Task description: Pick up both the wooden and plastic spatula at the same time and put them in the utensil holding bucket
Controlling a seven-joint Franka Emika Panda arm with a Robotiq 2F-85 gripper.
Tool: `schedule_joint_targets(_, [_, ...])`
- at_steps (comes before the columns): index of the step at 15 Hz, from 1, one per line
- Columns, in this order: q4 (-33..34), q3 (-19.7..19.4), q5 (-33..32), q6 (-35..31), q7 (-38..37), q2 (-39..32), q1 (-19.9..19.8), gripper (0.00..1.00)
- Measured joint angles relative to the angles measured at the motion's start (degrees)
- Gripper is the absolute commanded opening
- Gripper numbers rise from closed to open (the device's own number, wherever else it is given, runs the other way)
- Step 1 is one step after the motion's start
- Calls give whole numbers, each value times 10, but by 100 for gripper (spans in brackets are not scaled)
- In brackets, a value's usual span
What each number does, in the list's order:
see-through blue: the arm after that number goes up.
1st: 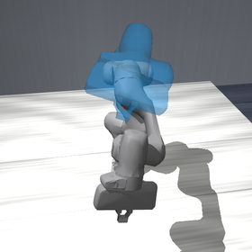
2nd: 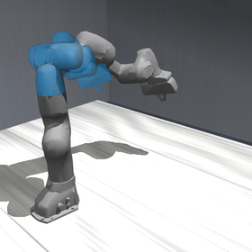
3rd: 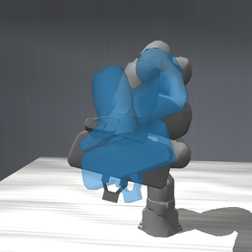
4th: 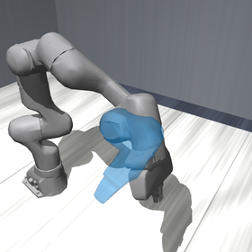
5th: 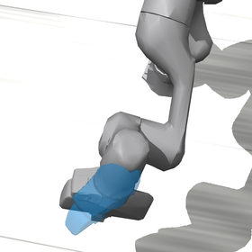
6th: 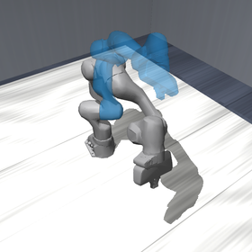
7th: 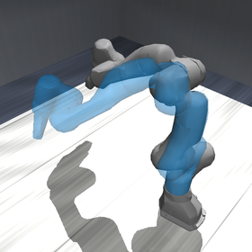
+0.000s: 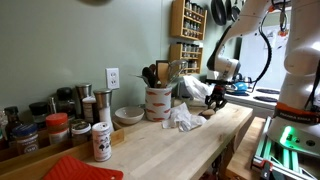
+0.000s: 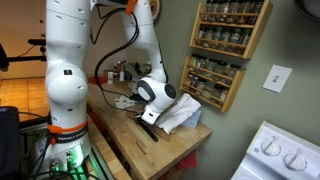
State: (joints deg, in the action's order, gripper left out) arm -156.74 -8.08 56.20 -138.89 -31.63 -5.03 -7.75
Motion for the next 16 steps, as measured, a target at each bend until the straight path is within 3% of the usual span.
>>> schedule_joint_targets(4, [3,6,-4,-28,0,4,12,99])
schedule_joint_targets(6, [6,6,-7,-43,0,3,13,66])
schedule_joint_targets(7, [8,7,-8,-50,-1,3,13,66])
schedule_joint_targets(8, [8,7,-10,-56,-1,3,13,60])
schedule_joint_targets(14, [10,7,-59,-80,-32,5,14,16])
schedule_joint_targets(16, [10,7,-82,-81,-47,8,14,11])
